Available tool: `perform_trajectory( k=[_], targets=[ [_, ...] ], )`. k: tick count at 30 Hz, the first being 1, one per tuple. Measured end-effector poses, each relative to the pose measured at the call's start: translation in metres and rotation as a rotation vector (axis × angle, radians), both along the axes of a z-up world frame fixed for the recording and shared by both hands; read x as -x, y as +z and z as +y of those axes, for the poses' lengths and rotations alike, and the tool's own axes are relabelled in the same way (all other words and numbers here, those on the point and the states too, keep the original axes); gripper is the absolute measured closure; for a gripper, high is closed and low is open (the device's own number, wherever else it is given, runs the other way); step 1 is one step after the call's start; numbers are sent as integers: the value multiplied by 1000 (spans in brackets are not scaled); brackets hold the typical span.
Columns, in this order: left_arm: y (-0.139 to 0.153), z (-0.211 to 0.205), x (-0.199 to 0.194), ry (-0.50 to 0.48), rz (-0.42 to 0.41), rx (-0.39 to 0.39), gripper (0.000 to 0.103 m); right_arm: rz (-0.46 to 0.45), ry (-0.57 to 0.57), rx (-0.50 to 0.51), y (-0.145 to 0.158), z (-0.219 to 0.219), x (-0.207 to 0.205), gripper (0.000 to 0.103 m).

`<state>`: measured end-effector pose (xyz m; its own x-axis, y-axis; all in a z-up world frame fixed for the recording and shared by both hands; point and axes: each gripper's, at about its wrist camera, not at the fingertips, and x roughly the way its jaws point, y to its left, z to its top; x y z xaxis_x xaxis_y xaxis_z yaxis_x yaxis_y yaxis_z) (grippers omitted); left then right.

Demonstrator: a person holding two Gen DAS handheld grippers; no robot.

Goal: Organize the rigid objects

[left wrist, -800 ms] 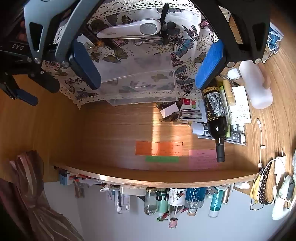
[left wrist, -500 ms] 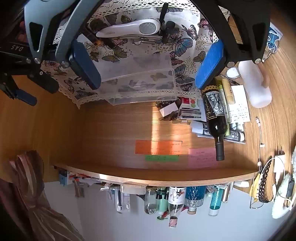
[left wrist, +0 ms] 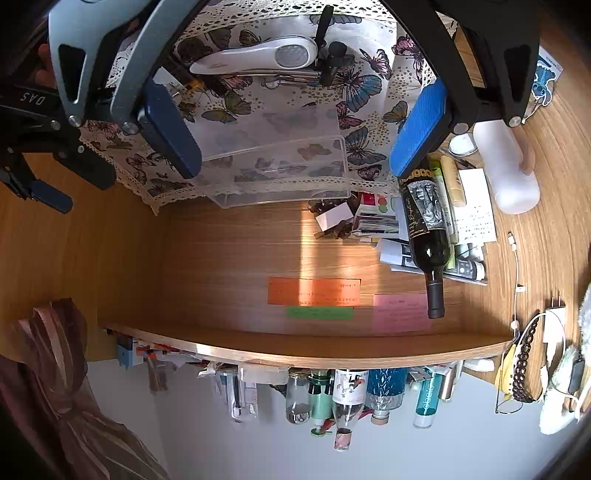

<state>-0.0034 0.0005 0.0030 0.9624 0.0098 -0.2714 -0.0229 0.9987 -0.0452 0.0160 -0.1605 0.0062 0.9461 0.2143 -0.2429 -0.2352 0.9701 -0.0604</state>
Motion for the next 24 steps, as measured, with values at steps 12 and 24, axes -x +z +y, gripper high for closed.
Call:
perform_trajectory(
  k=[12,24],
  targets=[
    [1,1,1,1,-2,-6,0,-7,-5,0,1,2,1,0],
    [2,1,2,-7,-5,-5,0,-17,7,2,2,3,3,0]
  ],
)
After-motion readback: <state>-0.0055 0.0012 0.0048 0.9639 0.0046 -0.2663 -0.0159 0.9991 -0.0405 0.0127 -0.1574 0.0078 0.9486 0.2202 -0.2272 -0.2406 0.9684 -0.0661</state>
